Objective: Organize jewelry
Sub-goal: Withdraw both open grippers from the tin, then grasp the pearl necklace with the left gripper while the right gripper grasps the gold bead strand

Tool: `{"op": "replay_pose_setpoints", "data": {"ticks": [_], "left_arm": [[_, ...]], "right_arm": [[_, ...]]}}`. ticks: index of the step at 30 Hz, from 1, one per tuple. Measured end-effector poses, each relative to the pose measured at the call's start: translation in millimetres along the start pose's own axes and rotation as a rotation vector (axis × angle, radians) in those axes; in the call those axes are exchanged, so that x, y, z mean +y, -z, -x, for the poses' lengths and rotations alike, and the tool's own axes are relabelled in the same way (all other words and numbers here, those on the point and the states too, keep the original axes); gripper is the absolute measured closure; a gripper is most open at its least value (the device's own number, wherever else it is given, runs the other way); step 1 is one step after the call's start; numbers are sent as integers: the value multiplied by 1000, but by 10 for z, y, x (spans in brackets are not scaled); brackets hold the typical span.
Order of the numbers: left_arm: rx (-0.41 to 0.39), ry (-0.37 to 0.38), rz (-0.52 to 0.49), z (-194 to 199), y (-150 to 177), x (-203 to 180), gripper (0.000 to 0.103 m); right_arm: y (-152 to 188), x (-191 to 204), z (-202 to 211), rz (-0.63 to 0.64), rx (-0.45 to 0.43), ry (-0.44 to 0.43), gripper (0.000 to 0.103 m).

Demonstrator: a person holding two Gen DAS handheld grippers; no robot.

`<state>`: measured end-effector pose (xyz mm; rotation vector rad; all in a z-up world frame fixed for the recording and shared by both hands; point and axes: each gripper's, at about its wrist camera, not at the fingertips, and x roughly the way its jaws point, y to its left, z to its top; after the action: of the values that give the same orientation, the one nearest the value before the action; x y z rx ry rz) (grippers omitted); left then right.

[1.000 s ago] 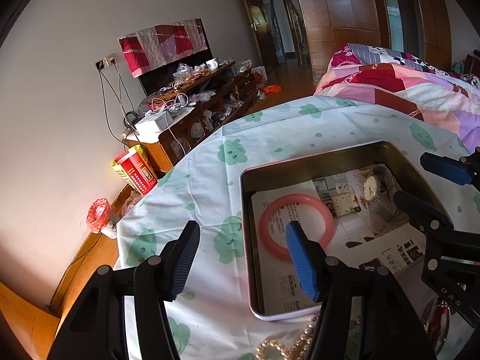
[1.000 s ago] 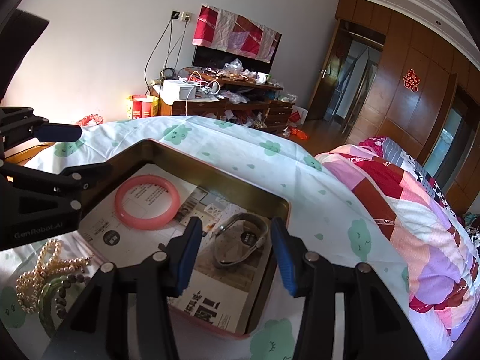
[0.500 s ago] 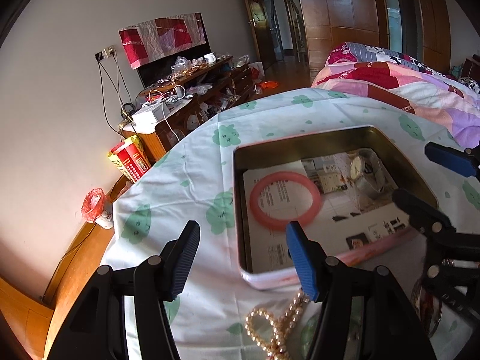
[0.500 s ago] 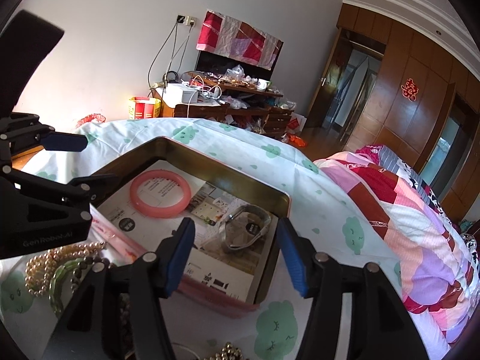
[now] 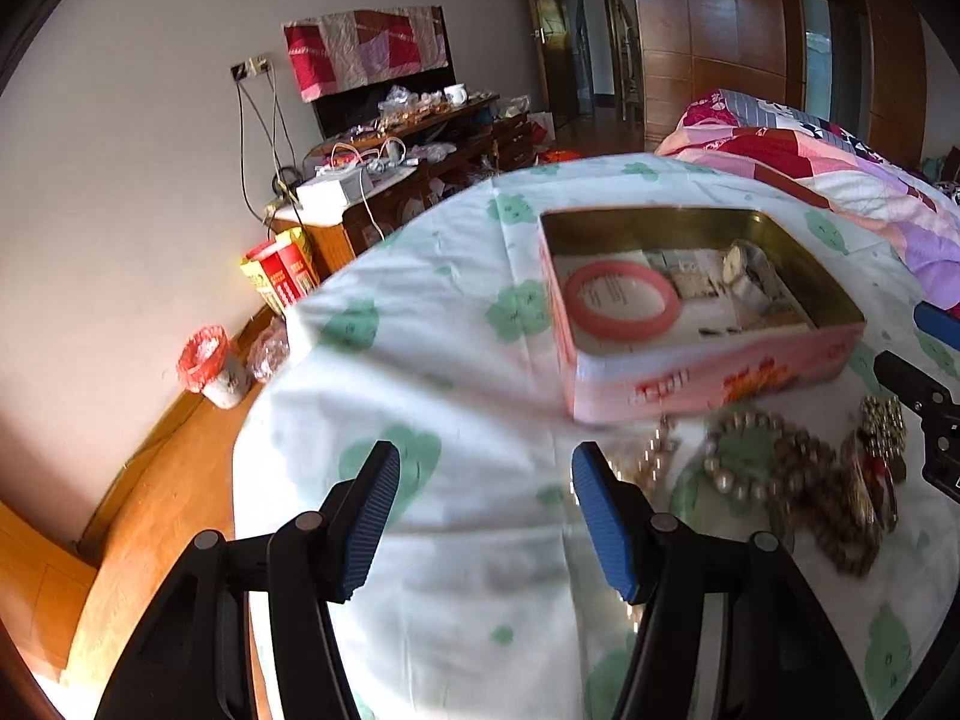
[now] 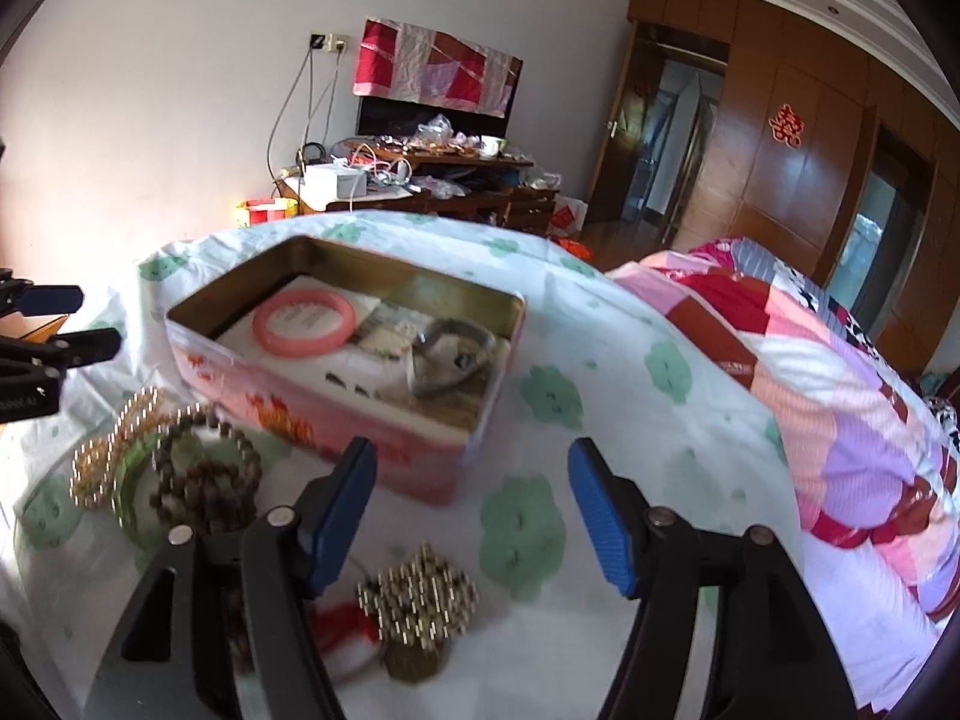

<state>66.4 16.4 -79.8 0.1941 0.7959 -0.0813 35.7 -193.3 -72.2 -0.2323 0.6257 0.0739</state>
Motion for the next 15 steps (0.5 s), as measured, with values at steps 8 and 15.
{"op": "replay_pose_setpoints", "data": {"ticks": [8, 15], "left_arm": [[26, 44, -21, -21, 122, -216, 43], [51, 66, -35, -117, 221, -284, 43]], "right_arm": [[215, -38, 91, -5, 24, 9, 30], [329, -217, 105, -50, 49, 61, 30]]}}
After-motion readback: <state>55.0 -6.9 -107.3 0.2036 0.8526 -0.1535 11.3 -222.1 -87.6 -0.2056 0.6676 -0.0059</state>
